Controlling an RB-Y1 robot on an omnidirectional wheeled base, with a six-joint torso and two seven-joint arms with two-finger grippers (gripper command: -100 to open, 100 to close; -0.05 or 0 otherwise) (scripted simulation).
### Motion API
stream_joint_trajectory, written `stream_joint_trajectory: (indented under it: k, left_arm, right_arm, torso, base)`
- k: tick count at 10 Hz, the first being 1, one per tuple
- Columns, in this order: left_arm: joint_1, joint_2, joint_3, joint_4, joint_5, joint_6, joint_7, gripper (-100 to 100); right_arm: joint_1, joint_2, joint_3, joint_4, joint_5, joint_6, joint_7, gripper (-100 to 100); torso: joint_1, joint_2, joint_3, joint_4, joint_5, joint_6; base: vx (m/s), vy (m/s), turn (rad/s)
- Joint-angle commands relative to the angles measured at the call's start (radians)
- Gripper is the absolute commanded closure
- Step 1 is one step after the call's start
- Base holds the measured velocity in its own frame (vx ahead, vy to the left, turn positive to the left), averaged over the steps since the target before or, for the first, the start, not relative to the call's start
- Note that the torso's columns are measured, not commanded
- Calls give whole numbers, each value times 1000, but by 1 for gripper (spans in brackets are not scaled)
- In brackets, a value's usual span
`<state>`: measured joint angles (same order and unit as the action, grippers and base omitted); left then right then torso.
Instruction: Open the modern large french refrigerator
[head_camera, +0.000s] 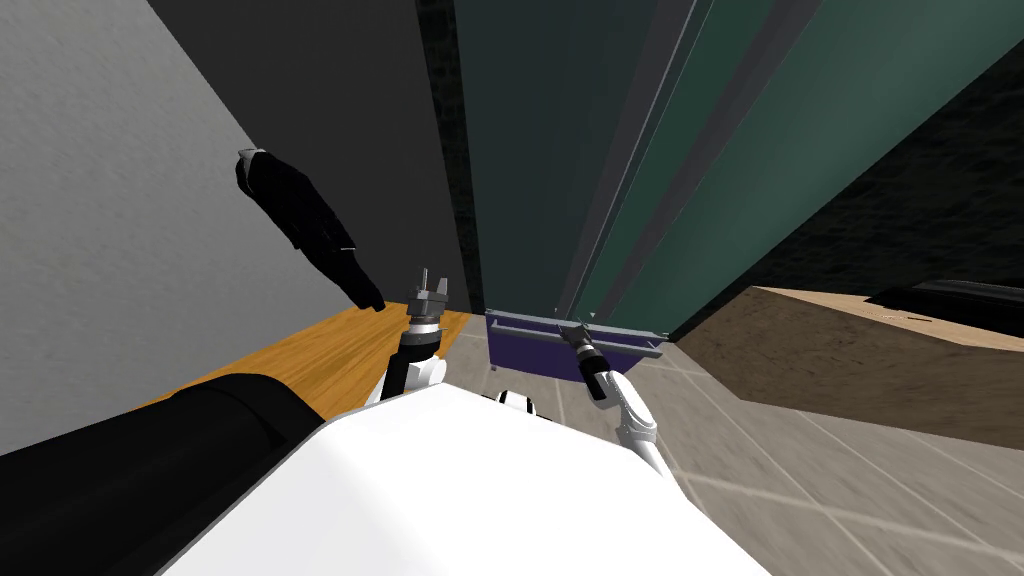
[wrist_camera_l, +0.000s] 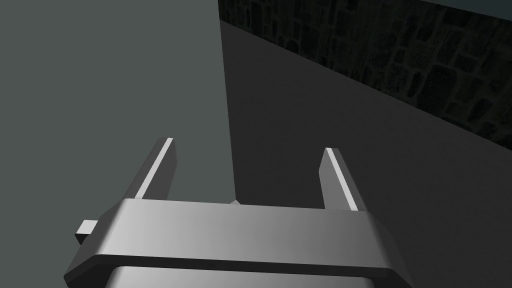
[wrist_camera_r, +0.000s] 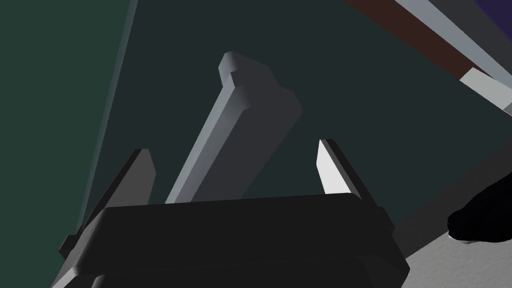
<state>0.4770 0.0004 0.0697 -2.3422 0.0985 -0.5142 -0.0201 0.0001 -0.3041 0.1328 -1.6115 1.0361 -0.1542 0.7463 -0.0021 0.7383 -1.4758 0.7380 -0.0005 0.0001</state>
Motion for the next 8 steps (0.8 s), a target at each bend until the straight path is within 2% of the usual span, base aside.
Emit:
stream_joint_trajectory:
  k: [1,5,6,7,8]
  left_arm:
    - [0,0,0,0,0,0,0,0]
    - [0,0,0,0,0,0,0,0]
    - [0,0,0,0,0,0,0,0]
    - [0,0,0,0,0,0,0,0]
    - [0,0,0,0,0,0,0,0]
  right_arm:
    - [-32,-29,8,50,62,31,60,-100]
    - [-72,-54,20,108,137,66,130,-100]
    - [-67,-45,15,102,125,56,119,-100]
    - [-87,-75,15,117,116,65,105,-100]
    - [-78,-59,11,113,121,57,118,-100]
  torso:
    - [-2,0,0,0,-1,0]
    - [3,1,0,0,1,0]
    - [3,0,0,0,1,0]
    - [-1,1,0,0,0,0]
    - [0,-3,-1,0,0,0]
  base:
    - [52,101,-124]
    - [34,101,-92]
    - [12,50,-21]
    - [64,53,77]
    - [42,31,18]
